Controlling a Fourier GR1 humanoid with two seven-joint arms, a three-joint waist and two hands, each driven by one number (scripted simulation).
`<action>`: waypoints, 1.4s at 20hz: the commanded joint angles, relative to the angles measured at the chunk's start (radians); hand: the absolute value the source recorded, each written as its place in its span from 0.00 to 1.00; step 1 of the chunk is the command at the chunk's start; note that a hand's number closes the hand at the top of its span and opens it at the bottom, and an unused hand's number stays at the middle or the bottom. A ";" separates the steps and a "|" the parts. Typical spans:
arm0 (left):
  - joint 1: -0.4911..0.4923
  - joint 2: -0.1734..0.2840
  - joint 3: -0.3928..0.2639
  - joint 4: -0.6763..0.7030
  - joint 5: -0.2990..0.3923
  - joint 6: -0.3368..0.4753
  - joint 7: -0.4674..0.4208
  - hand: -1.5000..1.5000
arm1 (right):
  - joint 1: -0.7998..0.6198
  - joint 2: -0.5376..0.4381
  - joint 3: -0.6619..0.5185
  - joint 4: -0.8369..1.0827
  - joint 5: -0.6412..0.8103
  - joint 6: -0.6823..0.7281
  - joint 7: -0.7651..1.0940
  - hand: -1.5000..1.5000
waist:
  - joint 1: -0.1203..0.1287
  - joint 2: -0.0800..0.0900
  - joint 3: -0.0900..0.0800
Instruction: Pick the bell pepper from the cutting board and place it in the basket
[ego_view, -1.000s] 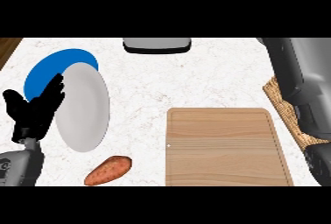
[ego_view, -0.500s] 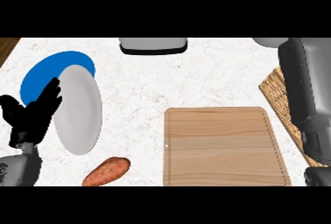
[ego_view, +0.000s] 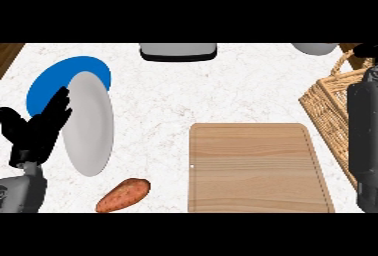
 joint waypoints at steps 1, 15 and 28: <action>-0.008 -0.008 0.001 0.036 -0.007 0.000 -0.030 0.50 | 0.088 0.054 -0.065 -0.075 0.019 -0.100 0.150 0.00 | 0.000 0.005 0.000; -0.004 0.013 0.019 0.021 0.007 -0.033 -0.013 0.50 | 0.204 0.064 -0.149 -0.353 -0.059 -0.213 0.021 0.00 | 0.002 0.001 0.000; 0.036 -0.003 0.030 0.043 -0.012 -0.012 -0.063 0.50 | 0.621 0.250 -0.204 -1.160 -0.321 0.042 -0.013 0.00 | -0.025 -0.006 -0.001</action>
